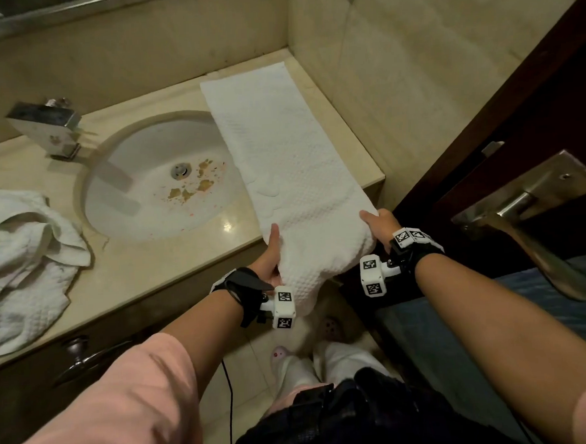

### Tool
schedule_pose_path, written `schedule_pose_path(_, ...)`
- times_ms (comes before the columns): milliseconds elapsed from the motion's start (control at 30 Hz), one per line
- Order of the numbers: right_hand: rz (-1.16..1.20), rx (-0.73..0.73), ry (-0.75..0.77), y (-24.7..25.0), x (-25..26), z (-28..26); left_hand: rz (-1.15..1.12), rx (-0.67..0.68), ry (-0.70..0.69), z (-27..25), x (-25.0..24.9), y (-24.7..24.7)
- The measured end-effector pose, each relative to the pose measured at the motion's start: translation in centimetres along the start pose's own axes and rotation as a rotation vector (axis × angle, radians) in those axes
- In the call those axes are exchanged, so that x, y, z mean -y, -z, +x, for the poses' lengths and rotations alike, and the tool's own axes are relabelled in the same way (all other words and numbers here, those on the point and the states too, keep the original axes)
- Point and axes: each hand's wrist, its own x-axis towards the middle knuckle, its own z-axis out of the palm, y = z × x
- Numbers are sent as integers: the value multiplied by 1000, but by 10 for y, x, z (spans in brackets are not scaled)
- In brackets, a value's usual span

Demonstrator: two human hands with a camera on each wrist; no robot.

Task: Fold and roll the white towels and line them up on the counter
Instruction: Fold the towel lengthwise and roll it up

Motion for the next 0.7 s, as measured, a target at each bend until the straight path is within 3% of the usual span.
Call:
schedule_pose_path(200,-145,-33,13,2,22,-13,209,113,100,-16,16,0)
schedule_pose_path(367,-242,33,-3,7,33,-24,347,-81,76,-15,21,4)
schedule_pose_path(533,-286,45,1,13,28,-37,280,-158,-2,-47,15,-24)
schedule_pose_path(700,-578,180,73,20,31,-51,168,-241,-130,-72,13,-47)
